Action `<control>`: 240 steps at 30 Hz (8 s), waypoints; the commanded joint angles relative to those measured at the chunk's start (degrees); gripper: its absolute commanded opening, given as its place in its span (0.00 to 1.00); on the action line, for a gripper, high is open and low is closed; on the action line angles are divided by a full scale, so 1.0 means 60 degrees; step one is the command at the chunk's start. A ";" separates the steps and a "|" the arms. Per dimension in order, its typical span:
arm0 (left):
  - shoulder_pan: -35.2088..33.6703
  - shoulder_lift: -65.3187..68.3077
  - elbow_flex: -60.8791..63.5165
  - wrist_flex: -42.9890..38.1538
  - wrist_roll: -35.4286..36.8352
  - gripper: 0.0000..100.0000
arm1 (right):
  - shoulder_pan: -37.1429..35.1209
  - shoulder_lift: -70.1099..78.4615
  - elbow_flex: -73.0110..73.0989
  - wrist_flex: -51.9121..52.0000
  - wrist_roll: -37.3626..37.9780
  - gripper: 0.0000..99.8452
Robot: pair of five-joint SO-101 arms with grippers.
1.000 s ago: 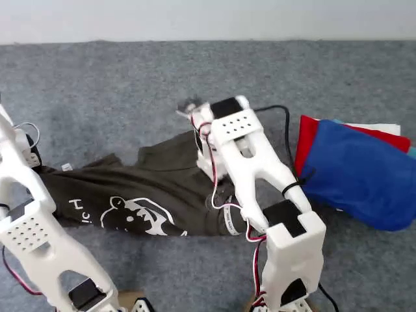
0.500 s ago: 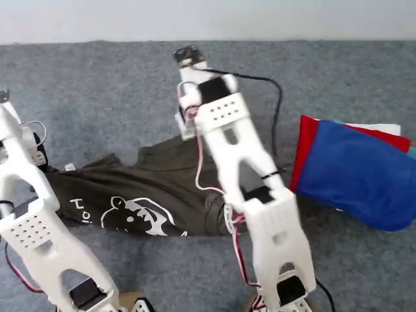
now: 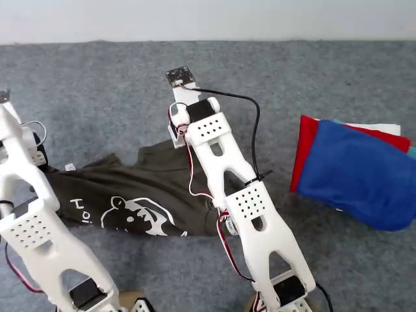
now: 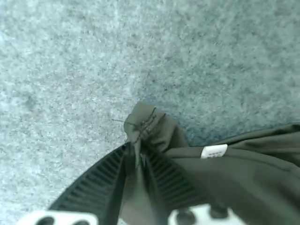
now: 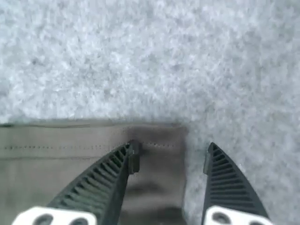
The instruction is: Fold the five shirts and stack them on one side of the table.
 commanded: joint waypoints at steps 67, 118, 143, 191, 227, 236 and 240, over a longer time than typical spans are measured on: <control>0.2139 -1.4535 0.1414 -0.0337 0.2945 0.01 | 0.1604 -1.4044 0.5333 -0.5912 0.0557 0.01; 0.0835 -0.8484 1.3575 -0.9612 -0.0557 0.01 | 0.0256 -0.8740 0.4264 0.2923 0.3927 0.01; 0.0000 -0.8527 1.3824 -0.8381 -0.3678 0.01 | 0.1648 -1.4674 1.8608 -0.2264 0.3619 0.01; 0.1231 -0.2388 0.7363 -0.8513 0.2447 0.01 | -0.2366 -0.8652 1.2703 0.0198 0.1451 0.01; 0.1260 -0.2168 0.7040 -0.8513 0.2447 0.01 | -0.2103 -0.7465 1.0725 -0.0300 0.2359 0.01; 0.1245 -0.2168 0.7040 -0.8513 0.2447 0.01 | -0.3861 -0.7802 1.0755 0.2161 0.2344 0.01; 0.1245 -0.2168 0.7055 -0.8513 0.2447 0.01 | -0.4037 -0.7802 1.0681 0.2542 0.2359 0.01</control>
